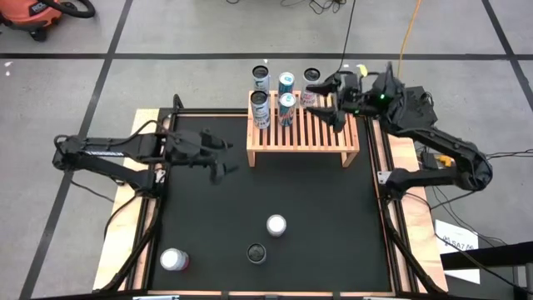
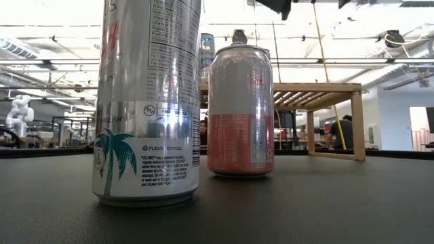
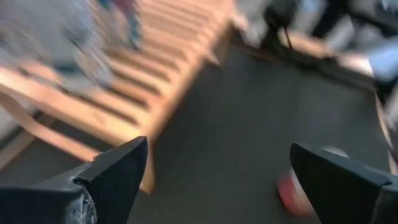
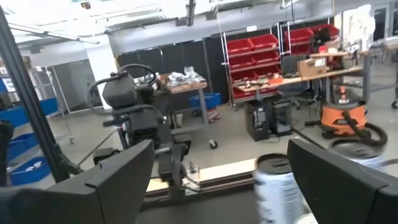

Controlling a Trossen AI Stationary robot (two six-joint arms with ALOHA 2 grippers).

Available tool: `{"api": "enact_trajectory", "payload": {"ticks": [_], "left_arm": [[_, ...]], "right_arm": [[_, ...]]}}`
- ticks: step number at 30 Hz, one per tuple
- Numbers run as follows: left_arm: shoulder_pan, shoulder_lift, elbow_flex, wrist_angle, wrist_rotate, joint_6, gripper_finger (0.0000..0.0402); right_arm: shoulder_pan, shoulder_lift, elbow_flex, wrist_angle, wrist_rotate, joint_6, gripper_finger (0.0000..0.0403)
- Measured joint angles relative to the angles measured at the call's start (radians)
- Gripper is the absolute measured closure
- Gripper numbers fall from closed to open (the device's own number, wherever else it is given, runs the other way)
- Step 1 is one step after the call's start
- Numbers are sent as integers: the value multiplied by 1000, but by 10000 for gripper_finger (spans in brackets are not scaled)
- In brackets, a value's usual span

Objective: Place canned beverage on shelf
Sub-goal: Put the pink soda can on the shelf aligned with the other pink soda can

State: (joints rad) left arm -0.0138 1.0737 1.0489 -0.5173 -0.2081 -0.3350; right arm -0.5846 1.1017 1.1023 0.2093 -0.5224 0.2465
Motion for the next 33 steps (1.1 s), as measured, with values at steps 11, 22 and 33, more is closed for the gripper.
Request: {"api": "enact_trajectory", "payload": {"ticks": [11,22,33], "left_arm": [[-270,0,0,-374,304,-282,6],[-634,1,0,-375,328,-541,6],[-998,35,-2,-443,49,-757,6]], "right_arm": [[385,40,0,3,461,3,49],[694,181,0,8,810,80,49],[830,272,0,168,998,51,50]]}}
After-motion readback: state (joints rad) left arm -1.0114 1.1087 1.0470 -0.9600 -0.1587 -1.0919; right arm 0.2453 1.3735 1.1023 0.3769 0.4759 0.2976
